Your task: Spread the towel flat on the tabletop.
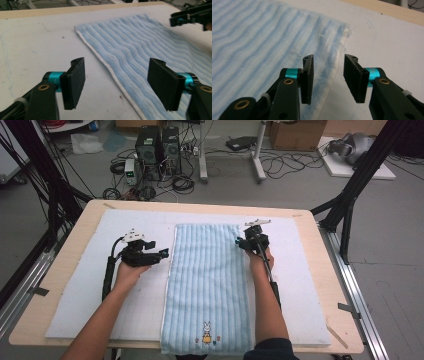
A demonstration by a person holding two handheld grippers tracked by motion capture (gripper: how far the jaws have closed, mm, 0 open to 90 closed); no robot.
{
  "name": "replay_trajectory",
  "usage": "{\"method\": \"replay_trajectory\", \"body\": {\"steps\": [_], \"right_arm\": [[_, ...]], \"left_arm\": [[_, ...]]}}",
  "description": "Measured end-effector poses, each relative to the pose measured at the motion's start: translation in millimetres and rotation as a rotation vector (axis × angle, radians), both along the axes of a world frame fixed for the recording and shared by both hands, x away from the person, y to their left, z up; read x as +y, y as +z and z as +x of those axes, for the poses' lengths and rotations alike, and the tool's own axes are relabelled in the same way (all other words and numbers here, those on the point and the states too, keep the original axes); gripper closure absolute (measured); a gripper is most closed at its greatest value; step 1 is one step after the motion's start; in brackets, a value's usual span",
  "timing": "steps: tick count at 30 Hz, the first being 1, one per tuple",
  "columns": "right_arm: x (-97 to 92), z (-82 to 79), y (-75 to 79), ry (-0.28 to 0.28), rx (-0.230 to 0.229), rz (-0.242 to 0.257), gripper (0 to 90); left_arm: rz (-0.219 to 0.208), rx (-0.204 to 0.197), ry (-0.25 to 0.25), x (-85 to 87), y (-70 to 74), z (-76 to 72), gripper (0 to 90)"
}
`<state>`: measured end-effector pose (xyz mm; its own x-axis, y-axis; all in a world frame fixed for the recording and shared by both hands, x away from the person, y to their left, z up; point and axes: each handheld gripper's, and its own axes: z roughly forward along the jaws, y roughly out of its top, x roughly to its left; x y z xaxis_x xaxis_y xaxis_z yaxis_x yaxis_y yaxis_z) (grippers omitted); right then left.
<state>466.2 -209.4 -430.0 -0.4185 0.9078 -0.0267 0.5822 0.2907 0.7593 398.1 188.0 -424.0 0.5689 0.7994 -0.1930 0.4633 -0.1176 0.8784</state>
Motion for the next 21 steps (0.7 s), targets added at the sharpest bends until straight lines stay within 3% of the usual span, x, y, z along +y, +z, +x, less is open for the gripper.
{"method": "replay_trajectory", "body": {"steps": [6,9,14,18,21], "right_arm": [[-9.6,-25.1,14.2,0.054,-0.042,0.038,56.1],[-17.5,-38.7,16.6,0.072,-0.048,0.027,56.0],[-36.6,-63.6,21.7,0.085,-0.053,0.038,55.6],[-46.7,-82.3,21.3,0.087,-0.065,0.039,55.5],[-51.8,-90.8,21.9,0.089,-0.032,0.036,53.8]], "left_arm": [[-0.027,0.056,0.008,-6.8,-3.0,26.6,43.2],[-0.041,0.105,0.044,-13.1,-6.9,38.2,52.9],[-0.013,0.110,0.073,-26.2,-12.4,50.4,55.1],[0.064,0.133,0.076,-39.7,-18.0,60.7,57.7],[0.092,0.148,0.081,-47.0,-23.2,63.7,61.2]]}}
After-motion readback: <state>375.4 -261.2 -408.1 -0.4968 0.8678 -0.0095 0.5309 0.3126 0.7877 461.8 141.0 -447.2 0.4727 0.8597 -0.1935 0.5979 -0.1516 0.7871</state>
